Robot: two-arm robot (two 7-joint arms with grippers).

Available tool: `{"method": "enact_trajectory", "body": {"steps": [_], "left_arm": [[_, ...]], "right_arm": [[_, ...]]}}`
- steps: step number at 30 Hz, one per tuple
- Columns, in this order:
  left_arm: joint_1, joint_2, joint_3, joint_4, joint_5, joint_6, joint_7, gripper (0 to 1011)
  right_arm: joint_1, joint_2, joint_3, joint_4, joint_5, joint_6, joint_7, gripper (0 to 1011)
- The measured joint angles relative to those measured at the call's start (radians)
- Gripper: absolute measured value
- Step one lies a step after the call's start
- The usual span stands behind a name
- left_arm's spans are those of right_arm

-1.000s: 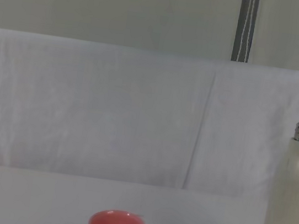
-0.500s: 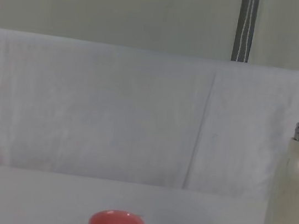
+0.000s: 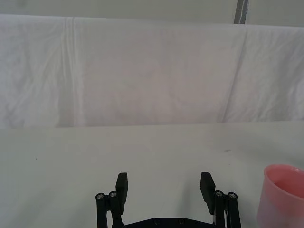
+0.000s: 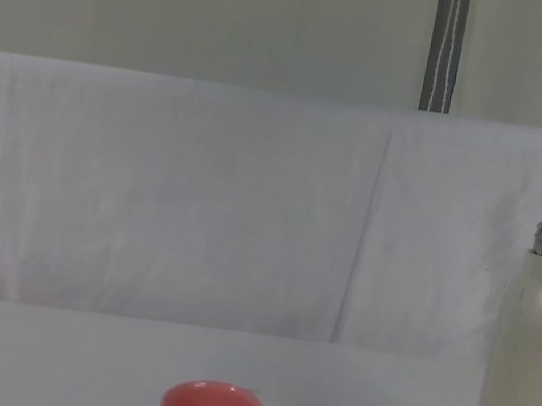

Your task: Grasp the thermos with one hand and pour water into the cup lid.

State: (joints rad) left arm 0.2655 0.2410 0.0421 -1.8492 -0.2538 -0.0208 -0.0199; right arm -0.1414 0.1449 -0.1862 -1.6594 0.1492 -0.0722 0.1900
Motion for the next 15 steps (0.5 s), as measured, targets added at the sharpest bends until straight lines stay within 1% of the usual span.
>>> {"method": "enact_trajectory", "body": {"steps": [15], "left_arm": [[0.000, 0.000, 0.000, 0.000, 0.000, 0.000, 0.000, 1001]], "right_arm": [[0.000, 0.000, 0.000, 0.000, 0.000, 0.000, 0.000, 1001]]}}
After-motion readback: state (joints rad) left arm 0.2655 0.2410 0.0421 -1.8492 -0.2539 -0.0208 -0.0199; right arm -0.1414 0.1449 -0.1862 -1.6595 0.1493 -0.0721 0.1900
